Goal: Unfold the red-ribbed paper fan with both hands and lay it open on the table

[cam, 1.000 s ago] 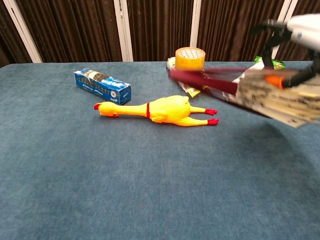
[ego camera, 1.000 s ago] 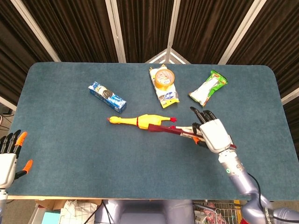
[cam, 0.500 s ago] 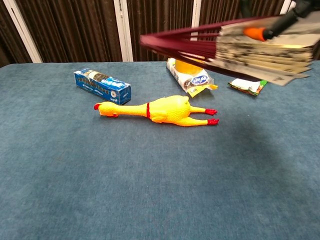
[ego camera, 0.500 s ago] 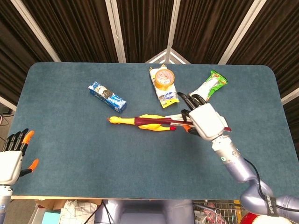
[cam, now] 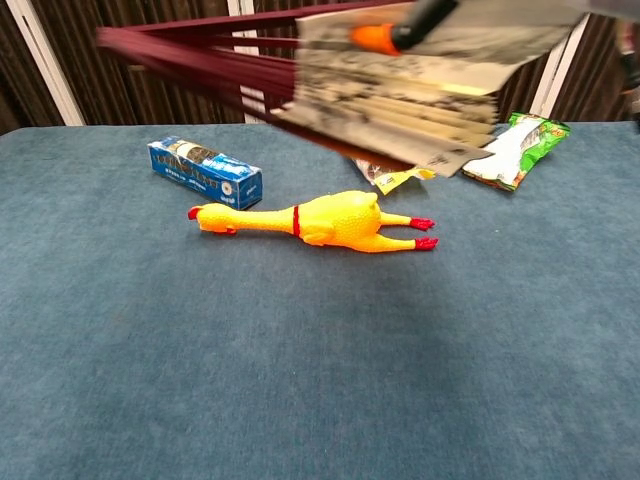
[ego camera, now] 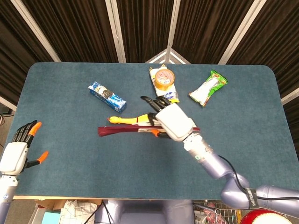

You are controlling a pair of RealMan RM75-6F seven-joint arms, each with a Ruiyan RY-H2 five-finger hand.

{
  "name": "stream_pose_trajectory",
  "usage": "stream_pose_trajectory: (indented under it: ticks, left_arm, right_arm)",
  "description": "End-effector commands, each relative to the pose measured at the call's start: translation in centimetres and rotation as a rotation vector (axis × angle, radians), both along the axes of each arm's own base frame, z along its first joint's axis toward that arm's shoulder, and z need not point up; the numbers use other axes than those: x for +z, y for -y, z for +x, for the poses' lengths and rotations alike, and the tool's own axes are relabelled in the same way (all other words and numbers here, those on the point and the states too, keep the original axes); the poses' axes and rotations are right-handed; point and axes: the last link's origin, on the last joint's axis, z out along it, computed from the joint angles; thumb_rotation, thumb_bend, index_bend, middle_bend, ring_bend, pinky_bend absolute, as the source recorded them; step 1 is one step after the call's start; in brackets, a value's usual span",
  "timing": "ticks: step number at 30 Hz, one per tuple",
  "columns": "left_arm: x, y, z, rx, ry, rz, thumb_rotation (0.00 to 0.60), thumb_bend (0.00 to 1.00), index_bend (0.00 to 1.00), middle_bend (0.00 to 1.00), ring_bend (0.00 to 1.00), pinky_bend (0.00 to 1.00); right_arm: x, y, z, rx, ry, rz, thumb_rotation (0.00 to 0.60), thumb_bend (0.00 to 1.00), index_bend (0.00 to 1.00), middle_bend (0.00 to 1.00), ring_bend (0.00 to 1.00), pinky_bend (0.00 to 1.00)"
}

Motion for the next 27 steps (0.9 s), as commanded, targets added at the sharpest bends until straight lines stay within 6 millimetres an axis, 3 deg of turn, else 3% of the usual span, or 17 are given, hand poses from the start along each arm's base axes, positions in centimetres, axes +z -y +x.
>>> stream_pose_trajectory:
  ticks: [1,16,27]
  left_arm:
    - [-0.5,-1.0,0.4,-0.02,0.034,-0.022,0.6,0.38,0.02,0.0,0.0,0.0]
    - [-2.8,-2.8,3.5,-0.091,0.152,-0.096,0.6,0.36,0.01,0.0,0.0,0.0]
    - [-5.3,-3.0,6.2,-0.153,0.222,-0.135,0.6,0.34,0.02,0.0,0.0,0.0]
  right_arm:
    - [-0.7,-0.5,1.3,0.011,0.045,0.049,0.6,0.44,0.69,0.14,0.28,0.21]
    - [-2.9,-2.3,5.5,0.054,0.119,0.122,0.6,0.45,0.7,0.14,0.28,0.21]
    - [-4.9,-4.3,9.3,0.08,0.167,0.174,0.6,0.46,0.71,0.14,0.28,0.21]
